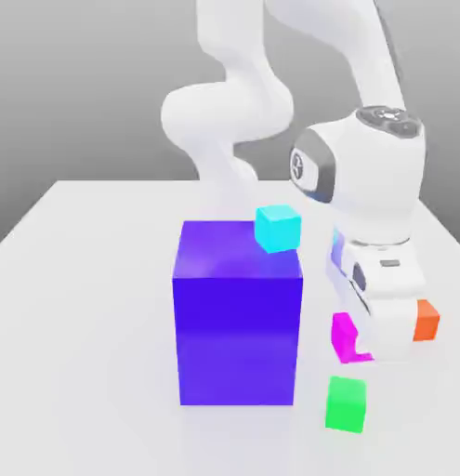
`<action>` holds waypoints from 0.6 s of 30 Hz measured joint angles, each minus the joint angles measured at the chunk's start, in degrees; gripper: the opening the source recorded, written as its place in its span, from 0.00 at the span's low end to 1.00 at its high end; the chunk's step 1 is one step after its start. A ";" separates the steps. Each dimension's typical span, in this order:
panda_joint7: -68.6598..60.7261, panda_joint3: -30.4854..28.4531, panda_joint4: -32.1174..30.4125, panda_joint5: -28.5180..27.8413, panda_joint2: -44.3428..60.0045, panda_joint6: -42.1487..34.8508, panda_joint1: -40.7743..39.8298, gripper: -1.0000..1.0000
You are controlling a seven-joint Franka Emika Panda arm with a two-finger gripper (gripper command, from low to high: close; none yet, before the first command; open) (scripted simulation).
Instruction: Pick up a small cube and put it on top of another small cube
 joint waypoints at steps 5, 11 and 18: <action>-1.23 0.54 1.17 -0.26 2.10 1.92 -0.43 0.00; -1.70 0.76 1.45 0.30 7.26 6.80 -0.55 0.00; -2.39 1.39 1.33 1.30 11.37 10.32 -1.15 1.00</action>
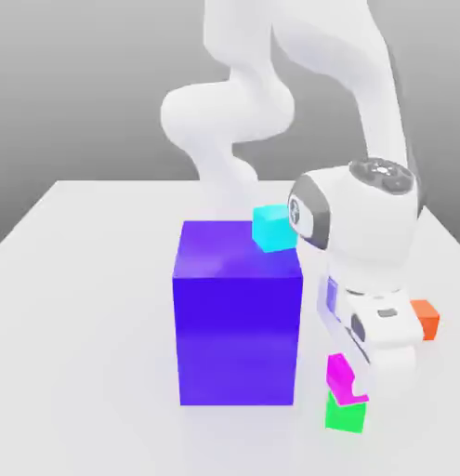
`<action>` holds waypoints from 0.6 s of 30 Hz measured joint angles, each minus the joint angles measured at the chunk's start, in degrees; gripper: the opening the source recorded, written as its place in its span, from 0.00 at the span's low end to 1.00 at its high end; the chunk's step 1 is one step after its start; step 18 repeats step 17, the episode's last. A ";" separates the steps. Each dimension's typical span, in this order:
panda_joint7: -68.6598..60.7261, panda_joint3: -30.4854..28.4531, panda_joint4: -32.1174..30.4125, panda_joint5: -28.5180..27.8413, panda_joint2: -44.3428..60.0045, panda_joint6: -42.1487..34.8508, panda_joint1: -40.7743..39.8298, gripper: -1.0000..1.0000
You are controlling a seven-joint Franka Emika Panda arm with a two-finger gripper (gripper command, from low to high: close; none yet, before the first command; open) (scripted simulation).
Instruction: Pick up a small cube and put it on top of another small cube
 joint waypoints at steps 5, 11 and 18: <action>0.17 -0.15 0.05 -0.27 -0.90 -0.64 0.14 1.00; 1.02 -0.58 0.08 -1.45 -6.81 -5.87 0.49 1.00; 1.12 -0.73 -0.51 -1.56 -10.85 -10.10 0.36 1.00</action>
